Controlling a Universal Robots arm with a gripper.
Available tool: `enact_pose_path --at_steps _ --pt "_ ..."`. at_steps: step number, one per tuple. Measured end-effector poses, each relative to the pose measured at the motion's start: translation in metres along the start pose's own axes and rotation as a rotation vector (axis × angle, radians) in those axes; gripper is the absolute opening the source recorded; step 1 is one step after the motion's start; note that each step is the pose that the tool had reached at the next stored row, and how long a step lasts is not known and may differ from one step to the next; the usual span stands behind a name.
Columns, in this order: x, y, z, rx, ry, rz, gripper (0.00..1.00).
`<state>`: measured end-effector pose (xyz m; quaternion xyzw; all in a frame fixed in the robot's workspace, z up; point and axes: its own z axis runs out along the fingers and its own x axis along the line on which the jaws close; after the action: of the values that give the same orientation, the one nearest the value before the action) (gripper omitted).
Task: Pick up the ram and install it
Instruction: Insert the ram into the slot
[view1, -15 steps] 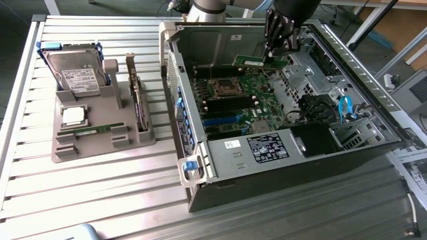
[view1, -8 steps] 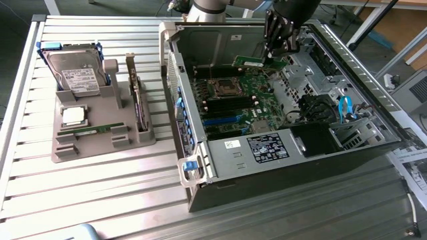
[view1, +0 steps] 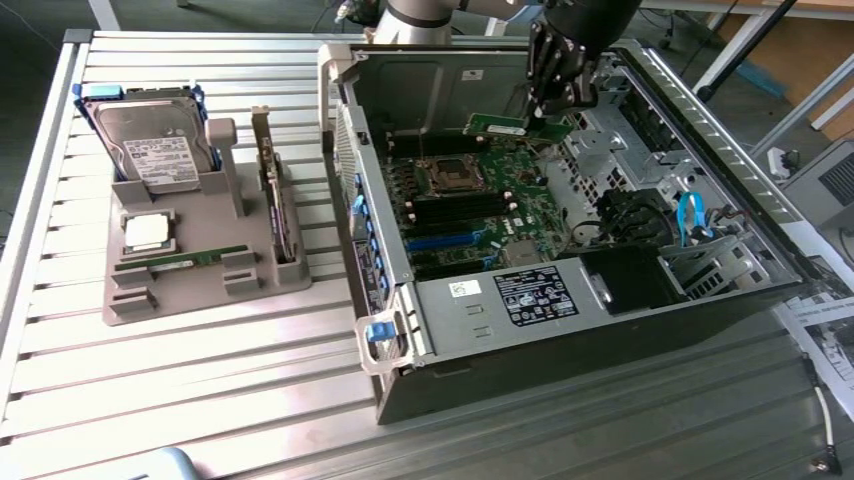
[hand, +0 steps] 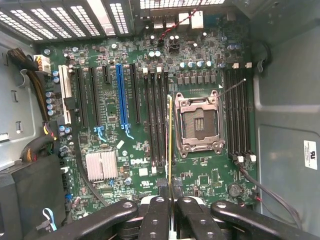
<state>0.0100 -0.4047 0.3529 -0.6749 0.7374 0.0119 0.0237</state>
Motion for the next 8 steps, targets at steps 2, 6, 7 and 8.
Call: enact_pose_path --at_steps 2,6,7,8 --pt "0.0000 0.0001 0.0006 0.0000 0.0000 0.000 0.13" --pt "0.0001 0.0002 0.0016 0.0000 0.0000 0.000 0.13" --pt "0.0001 0.0003 0.0020 0.0000 0.0000 0.000 0.13" --pt "0.0001 0.0003 0.0022 0.0000 0.0000 0.000 0.13"
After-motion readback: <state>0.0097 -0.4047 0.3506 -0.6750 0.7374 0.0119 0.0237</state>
